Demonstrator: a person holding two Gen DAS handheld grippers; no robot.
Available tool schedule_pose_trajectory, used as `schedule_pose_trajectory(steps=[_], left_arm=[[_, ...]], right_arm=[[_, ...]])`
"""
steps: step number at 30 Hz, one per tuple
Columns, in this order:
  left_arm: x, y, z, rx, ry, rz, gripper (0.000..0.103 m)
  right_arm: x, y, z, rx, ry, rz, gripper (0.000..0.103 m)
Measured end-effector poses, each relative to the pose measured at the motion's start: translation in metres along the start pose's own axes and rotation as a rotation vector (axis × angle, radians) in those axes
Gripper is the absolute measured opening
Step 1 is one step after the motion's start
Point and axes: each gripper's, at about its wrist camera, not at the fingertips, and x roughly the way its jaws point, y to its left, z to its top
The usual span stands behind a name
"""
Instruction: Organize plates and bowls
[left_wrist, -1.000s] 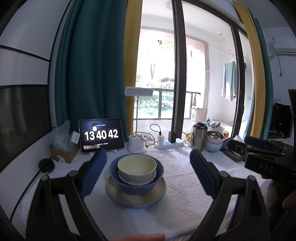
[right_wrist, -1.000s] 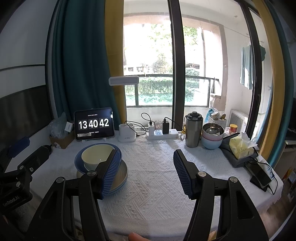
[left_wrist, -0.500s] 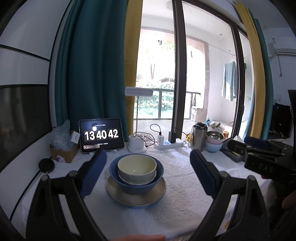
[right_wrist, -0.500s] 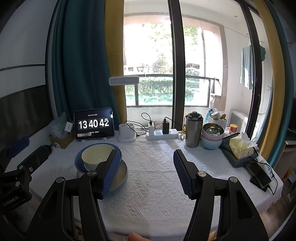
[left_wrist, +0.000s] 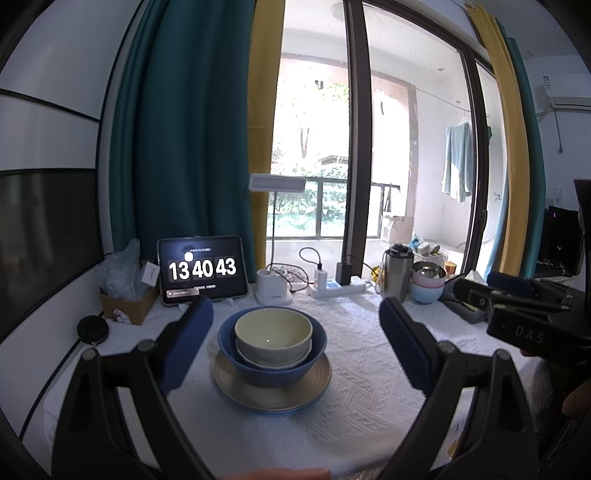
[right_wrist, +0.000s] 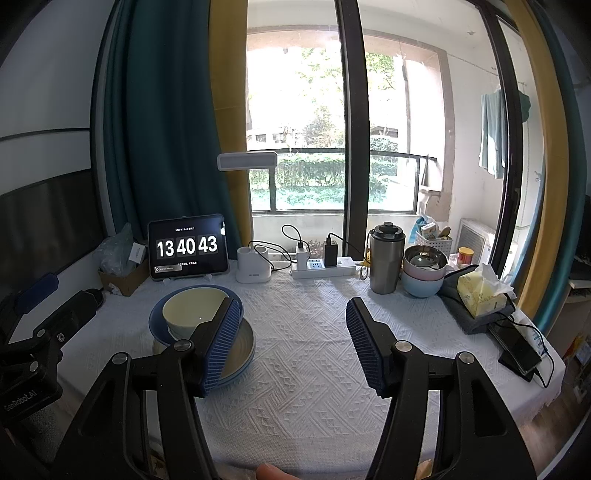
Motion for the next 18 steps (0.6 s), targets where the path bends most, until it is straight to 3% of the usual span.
schedule_pose_trajectory(steps=[18], left_arm=[[-0.0018,-0.0024,-0.0021,-0.008,0.002,-0.009,0.092]], right_arm=[[0.0002,0.0006,-0.0010,0.001,0.003,0.000,0.064]])
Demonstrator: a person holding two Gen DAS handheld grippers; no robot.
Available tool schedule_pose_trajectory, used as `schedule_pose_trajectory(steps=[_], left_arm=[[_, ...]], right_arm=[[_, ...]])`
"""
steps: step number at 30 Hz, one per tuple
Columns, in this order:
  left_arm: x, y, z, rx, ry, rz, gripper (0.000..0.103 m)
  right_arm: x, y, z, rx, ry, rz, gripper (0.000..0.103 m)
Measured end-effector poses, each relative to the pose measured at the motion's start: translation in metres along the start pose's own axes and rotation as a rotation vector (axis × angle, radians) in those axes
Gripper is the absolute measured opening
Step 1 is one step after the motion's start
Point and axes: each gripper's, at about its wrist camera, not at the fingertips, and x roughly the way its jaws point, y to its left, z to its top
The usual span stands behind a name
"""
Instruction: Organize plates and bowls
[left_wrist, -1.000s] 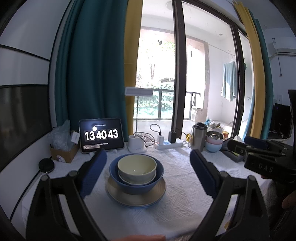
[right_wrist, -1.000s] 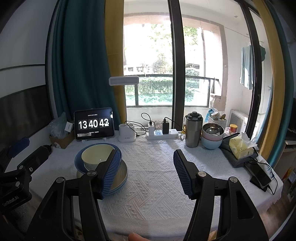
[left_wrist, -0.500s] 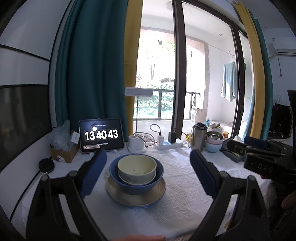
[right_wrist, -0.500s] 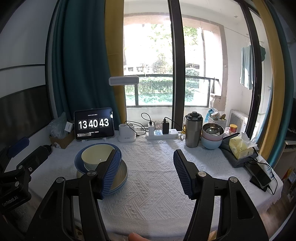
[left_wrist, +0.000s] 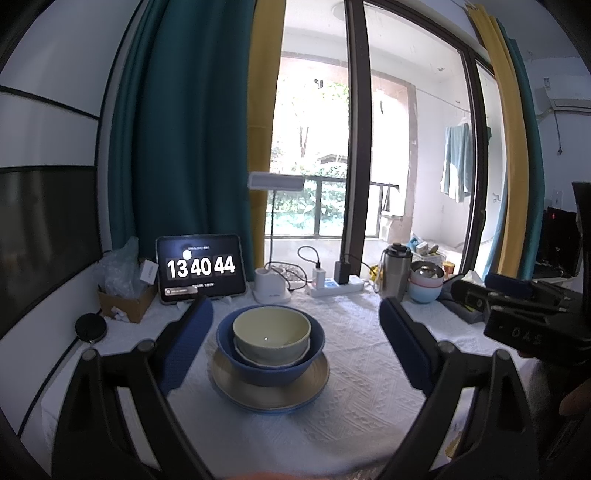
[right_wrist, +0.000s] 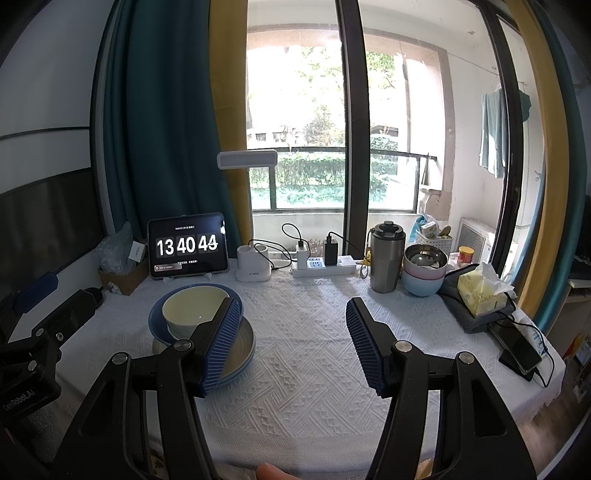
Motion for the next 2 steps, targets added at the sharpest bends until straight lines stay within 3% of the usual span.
schedule_pose_trajectory(steps=[2], left_arm=[[-0.0002,-0.0023,-0.0019,0.006,-0.001,-0.007,0.092]], right_arm=[[0.0006,-0.0003,-0.0005,0.000,0.000,0.003,0.064]])
